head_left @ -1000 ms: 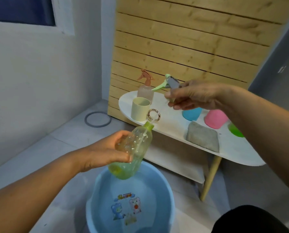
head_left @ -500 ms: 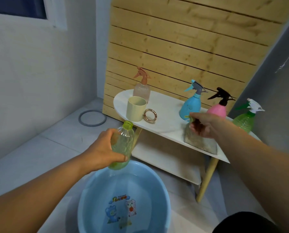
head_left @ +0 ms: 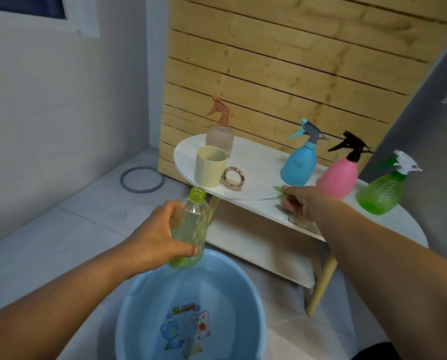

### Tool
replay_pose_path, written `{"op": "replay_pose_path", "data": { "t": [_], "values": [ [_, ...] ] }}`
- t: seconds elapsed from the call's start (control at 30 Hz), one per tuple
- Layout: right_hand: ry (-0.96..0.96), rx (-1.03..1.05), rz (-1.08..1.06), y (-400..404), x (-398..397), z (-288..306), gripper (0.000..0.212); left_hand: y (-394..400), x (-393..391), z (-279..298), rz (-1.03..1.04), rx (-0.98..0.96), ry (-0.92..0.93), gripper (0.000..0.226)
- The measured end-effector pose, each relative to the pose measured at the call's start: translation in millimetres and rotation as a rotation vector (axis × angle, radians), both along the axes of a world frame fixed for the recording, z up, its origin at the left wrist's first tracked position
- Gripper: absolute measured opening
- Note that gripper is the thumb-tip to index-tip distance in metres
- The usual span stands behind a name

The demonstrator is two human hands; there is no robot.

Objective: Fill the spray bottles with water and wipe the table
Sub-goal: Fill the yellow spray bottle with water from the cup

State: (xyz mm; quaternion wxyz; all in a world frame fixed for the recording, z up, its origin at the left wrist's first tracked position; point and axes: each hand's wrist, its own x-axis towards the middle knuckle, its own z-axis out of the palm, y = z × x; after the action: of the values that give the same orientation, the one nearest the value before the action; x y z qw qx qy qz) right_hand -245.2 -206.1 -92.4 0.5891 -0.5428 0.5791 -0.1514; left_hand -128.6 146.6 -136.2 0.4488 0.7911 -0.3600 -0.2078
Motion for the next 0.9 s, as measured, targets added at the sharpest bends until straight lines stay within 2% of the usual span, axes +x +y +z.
{"op": "replay_pose_path", "data": {
  "t": [0.2, 0.33, 0.4, 0.5, 0.67, 0.77, 0.9],
  "values": [
    [0.152, -0.127, 0.058, -6, -10, -7, 0.034, 4, 0, -2, -0.009, 0.009, 0.001, 0.085],
    [0.38, -0.468, 0.145, 0, -16, 7, 0.048, 7, -1, -2, -0.008, 0.012, 0.001, 0.086],
    [0.374, -0.658, 0.197, 7, -11, 15, 0.048, 7, -1, -1, -0.01, 0.013, 0.006, 0.086],
    [0.255, -0.856, 0.352, 28, 18, 25, 0.03, 6, -1, 0, -0.014, 0.011, 0.025, 0.085],
    [0.117, -0.669, 0.554, 69, 66, 29, 0.03, 1, -2, 3, -0.006, -0.004, 0.051, 0.084],
    [0.125, -0.583, 0.617, 79, 81, 25, 0.037, -1, -1, 3, -0.005, -0.011, 0.057, 0.083],
    [0.088, -0.492, 0.625, 85, 85, 23, 0.034, 0, 1, 3, 0.001, -0.048, 0.064, 0.084]
  ]
}}
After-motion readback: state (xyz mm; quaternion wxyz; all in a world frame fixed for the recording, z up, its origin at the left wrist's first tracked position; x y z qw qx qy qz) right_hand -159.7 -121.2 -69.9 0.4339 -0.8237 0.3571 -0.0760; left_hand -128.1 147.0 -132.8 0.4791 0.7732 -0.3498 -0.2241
